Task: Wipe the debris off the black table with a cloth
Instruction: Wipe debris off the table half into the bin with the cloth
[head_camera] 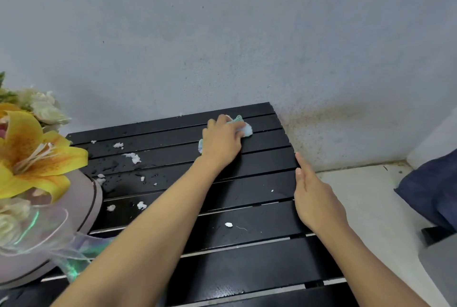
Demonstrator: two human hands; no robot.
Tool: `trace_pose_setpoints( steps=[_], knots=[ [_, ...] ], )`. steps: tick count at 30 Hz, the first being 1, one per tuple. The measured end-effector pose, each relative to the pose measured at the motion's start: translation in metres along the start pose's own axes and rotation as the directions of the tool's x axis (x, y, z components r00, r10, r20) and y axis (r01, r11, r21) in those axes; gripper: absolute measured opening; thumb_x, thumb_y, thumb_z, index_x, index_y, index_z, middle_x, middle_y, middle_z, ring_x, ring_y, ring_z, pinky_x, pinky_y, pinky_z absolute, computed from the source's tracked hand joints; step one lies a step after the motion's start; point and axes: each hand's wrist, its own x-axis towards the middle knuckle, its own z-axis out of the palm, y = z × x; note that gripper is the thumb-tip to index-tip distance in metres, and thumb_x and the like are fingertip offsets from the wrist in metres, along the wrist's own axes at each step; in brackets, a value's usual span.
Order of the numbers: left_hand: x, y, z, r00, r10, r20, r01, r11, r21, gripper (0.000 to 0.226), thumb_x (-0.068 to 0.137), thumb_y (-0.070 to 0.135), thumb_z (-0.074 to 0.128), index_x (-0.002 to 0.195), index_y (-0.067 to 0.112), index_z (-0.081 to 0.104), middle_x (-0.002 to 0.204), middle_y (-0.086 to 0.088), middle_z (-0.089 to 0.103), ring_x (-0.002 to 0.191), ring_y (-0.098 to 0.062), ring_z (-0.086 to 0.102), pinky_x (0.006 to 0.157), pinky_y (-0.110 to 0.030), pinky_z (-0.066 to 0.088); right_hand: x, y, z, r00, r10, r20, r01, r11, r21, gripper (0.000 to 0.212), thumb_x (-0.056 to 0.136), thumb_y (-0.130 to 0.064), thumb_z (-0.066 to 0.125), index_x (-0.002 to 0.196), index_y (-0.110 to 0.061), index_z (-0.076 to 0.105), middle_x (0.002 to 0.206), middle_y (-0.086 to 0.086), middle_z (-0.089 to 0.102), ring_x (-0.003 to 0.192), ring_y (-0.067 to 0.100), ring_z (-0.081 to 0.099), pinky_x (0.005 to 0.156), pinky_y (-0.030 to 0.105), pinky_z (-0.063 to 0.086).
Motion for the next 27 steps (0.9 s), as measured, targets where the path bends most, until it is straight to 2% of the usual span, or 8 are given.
trace_pose_setpoints(
  steps=[5, 11, 15, 18, 21, 24, 25, 27],
  knots=[
    [0.044, -0.050, -0.013, 0.981, -0.192, 0.002, 0.190, 0.973, 0.134, 0.035, 0.097, 0.045, 0.042, 0.126, 0.031, 0.058, 0.123, -0.009, 0.048, 0.109, -0.036, 0.048, 0.083, -0.047, 0.044, 0.000, 0.000, -0.001, 1.000, 0.002, -0.001, -0.002, 1.000, -0.012, 0.047, 0.104, -0.042, 0.011, 0.150, -0.050, 0.011, 0.081, -0.004, 0.052, 0.071, 0.015, 0.047, 0.070, 0.036, 0.040],
    [0.037, -0.108, -0.031, 0.923, -0.378, -0.066, 0.384, 0.917, 0.107, 0.041, 0.095, 0.053, 0.042, 0.125, 0.032, 0.060, 0.122, -0.010, 0.048, 0.110, -0.040, 0.052, 0.088, -0.048, 0.044, 0.001, 0.001, 0.000, 1.000, 0.007, -0.001, -0.007, 1.000, -0.019, 0.047, 0.103, -0.043, 0.012, 0.150, -0.049, 0.012, 0.081, -0.004, 0.053, 0.072, 0.017, 0.050, 0.068, 0.035, 0.041],
    [0.031, -0.150, -0.059, 0.772, -0.624, -0.122, 0.635, 0.760, 0.138, 0.041, 0.090, 0.039, 0.050, 0.117, 0.009, 0.062, 0.120, -0.020, 0.055, 0.105, -0.044, 0.058, 0.089, -0.048, 0.047, 0.000, 0.001, 0.000, 1.000, -0.009, 0.010, 0.009, 1.000, -0.007, 0.047, 0.103, -0.043, 0.010, 0.150, -0.049, 0.011, 0.079, -0.004, 0.061, 0.072, 0.014, 0.056, 0.065, 0.036, 0.044],
    [0.025, -0.156, -0.077, 0.667, -0.717, -0.202, 0.734, 0.679, 0.015, 0.038, 0.085, 0.031, 0.053, 0.110, 0.004, 0.065, 0.118, -0.024, 0.060, 0.106, -0.046, 0.059, 0.089, -0.048, 0.049, 0.002, 0.000, 0.000, 1.000, -0.004, 0.016, 0.005, 1.000, -0.024, 0.048, 0.103, -0.042, 0.010, 0.151, -0.047, 0.010, 0.079, -0.004, 0.060, 0.072, 0.016, 0.054, 0.064, 0.035, 0.041],
    [0.007, -0.090, -0.062, 0.792, -0.565, -0.230, 0.551, 0.825, -0.130, 0.036, 0.090, 0.041, 0.046, 0.109, 0.019, 0.067, 0.114, -0.017, 0.060, 0.098, -0.042, 0.061, 0.083, -0.042, 0.048, 0.000, 0.000, -0.001, 1.000, -0.004, 0.012, 0.004, 1.000, -0.027, 0.048, 0.103, -0.042, 0.010, 0.151, -0.047, 0.009, 0.080, -0.003, 0.058, 0.075, 0.019, 0.053, 0.066, 0.036, 0.040],
    [-0.023, -0.008, -0.020, 0.978, -0.197, -0.072, 0.192, 0.978, -0.078, 0.030, 0.092, 0.045, 0.045, 0.116, 0.036, 0.060, 0.116, -0.003, 0.045, 0.091, -0.028, 0.057, 0.075, -0.034, 0.042, 0.000, -0.001, -0.002, 1.000, 0.003, 0.018, -0.002, 1.000, -0.026, 0.048, 0.103, -0.042, 0.009, 0.151, -0.047, 0.009, 0.083, -0.003, 0.058, 0.074, 0.019, 0.050, 0.066, 0.036, 0.040],
    [-0.033, 0.011, -0.009, 0.996, -0.079, -0.026, 0.079, 0.997, -0.005, 0.030, 0.094, 0.045, 0.044, 0.121, 0.038, 0.057, 0.117, -0.001, 0.044, 0.093, -0.026, 0.054, 0.072, -0.033, 0.041, 0.000, 0.000, -0.002, 1.000, 0.007, 0.017, -0.007, 1.000, -0.025, 0.048, 0.103, -0.043, 0.010, 0.151, -0.047, 0.010, 0.087, -0.001, 0.059, 0.076, 0.019, 0.049, 0.068, 0.037, 0.040],
    [-0.043, 0.012, -0.002, 1.000, -0.006, -0.015, 0.007, 0.996, 0.088, 0.033, 0.098, 0.043, 0.041, 0.129, 0.038, 0.051, 0.122, -0.001, 0.044, 0.099, -0.026, 0.051, 0.067, -0.034, 0.040, 0.000, 0.000, -0.001, 1.000, 0.014, 0.027, -0.014, 1.000, -0.021, 0.048, 0.103, -0.043, 0.010, 0.151, -0.048, 0.010, 0.091, 0.002, 0.059, 0.076, 0.020, 0.048, 0.069, 0.036, 0.040]
  ],
)
